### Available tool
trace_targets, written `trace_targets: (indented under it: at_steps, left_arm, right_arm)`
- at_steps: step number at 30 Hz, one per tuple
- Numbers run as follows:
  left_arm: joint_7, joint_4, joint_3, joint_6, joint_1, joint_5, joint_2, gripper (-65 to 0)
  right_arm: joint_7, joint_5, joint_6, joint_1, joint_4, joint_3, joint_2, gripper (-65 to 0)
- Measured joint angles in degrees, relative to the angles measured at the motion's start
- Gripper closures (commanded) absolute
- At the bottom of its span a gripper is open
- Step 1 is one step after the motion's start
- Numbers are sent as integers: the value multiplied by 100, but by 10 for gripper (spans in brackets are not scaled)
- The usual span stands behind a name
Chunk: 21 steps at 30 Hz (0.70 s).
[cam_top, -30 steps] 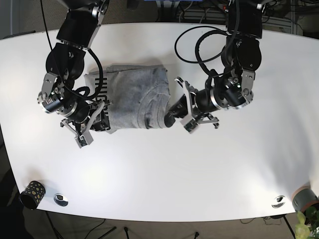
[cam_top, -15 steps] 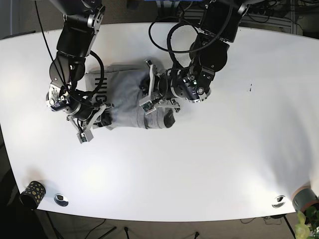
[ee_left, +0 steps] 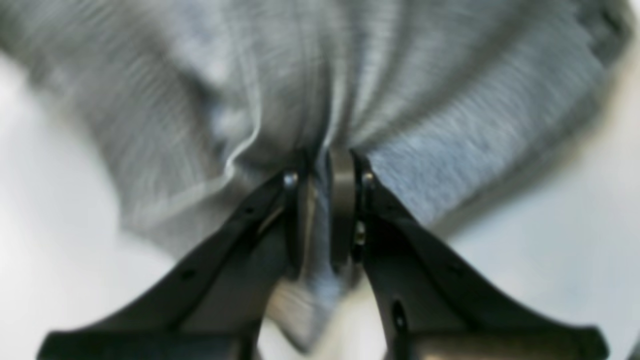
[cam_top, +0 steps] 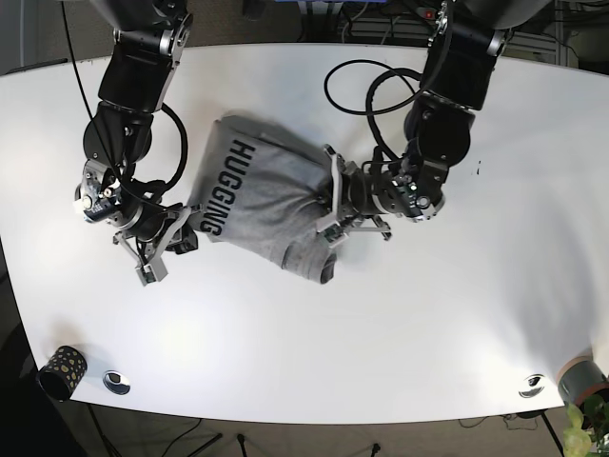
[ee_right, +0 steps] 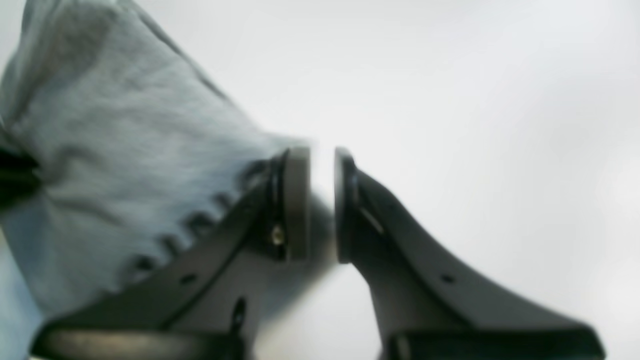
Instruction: Fold the T-shirt properly
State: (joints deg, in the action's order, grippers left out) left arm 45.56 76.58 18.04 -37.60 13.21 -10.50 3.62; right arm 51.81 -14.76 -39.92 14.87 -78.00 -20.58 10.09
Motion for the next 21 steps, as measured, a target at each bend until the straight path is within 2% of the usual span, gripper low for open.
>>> trace_targets:
  at_steps: [4, 10, 14, 17, 21]
  left_arm:
    - [57, 538, -345, 28, 15, 63, 76, -65]
    - [2, 1176, -505, 26, -131, 2, 72, -64]
    - [201, 1335, -505, 24, -531, 26, 74, -64]
    - [208, 1401, -487, 4, -798, 26, 50, -64]
    - [214, 1541, -612, 26, -1003, 15, -63, -68]
  right_arm:
    - [50, 20, 4, 90, -35, -20, 153, -86]
    - [87, 39, -2, 173, 133, 2, 221, -86]
    - [98, 61, 22, 140, 199, 411, 295, -81]
    - [72, -26, 26, 26, 192, 800, 260, -81]
    - [103, -42, -15, -236, 59, 887, 92, -81]
